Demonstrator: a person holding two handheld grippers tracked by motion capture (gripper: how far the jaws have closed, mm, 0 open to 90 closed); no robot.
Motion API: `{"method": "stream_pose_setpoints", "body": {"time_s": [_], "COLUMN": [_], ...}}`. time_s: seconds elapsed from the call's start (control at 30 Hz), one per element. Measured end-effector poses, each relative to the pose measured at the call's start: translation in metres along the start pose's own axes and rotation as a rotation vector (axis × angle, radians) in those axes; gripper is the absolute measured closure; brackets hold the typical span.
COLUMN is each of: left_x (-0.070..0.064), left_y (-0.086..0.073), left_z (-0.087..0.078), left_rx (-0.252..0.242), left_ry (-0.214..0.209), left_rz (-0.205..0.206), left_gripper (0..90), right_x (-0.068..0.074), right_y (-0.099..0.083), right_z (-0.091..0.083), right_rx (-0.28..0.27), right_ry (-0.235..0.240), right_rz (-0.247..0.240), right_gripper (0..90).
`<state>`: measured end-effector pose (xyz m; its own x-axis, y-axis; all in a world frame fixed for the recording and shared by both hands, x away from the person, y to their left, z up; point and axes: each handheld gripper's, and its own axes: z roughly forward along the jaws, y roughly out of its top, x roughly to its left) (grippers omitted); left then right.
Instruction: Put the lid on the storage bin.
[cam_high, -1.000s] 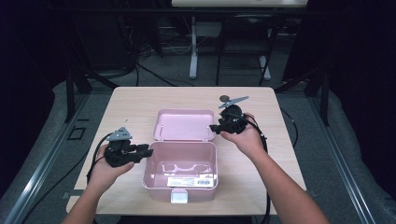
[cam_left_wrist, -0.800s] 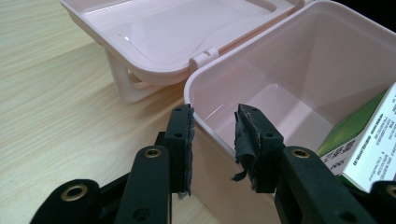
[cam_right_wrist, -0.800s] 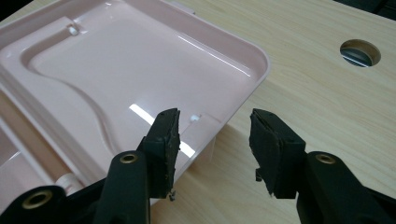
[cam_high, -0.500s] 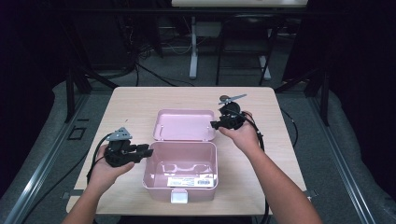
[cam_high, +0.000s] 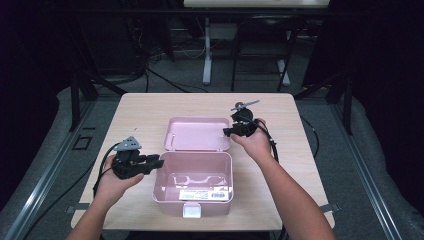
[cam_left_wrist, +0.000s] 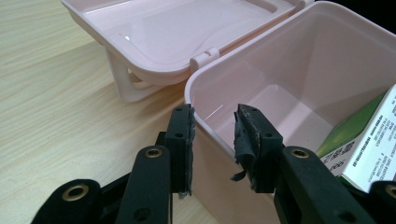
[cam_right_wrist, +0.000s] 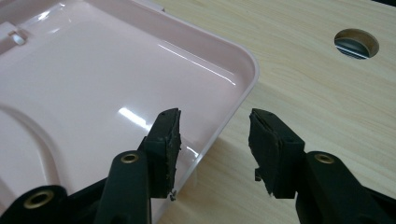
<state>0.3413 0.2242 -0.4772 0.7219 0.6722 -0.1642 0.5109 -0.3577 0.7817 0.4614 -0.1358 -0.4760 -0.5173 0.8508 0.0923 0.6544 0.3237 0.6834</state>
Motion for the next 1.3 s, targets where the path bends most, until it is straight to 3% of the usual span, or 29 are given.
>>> {"method": "stream_pose_setpoints", "body": {"time_s": [0.07,0.33,0.97,1.3], "left_x": [0.0,0.0,0.0,0.0], "left_y": [0.0,0.0,0.0,0.0], "left_z": [0.0,0.0,0.0,0.0], "left_rx": [-0.001,-0.002,0.0,-0.002], "left_ry": [0.0,0.001,0.003,0.002], "left_rz": [0.0,-0.003,-0.003,-0.003], "left_gripper": [67.0,67.0,67.2,67.3], "right_x": [0.001,-0.001,-0.007,-0.004], "right_y": [0.002,0.004,0.01,0.013], "right_z": [0.003,0.01,0.032,0.04], "right_rx": [-0.011,-0.024,-0.023,-0.028], "right_ry": [-0.032,-0.055,-0.085,-0.097], "right_rz": [-0.002,0.046,0.151,0.176], "right_gripper": [58.1,66.1,68.9,72.2]}}
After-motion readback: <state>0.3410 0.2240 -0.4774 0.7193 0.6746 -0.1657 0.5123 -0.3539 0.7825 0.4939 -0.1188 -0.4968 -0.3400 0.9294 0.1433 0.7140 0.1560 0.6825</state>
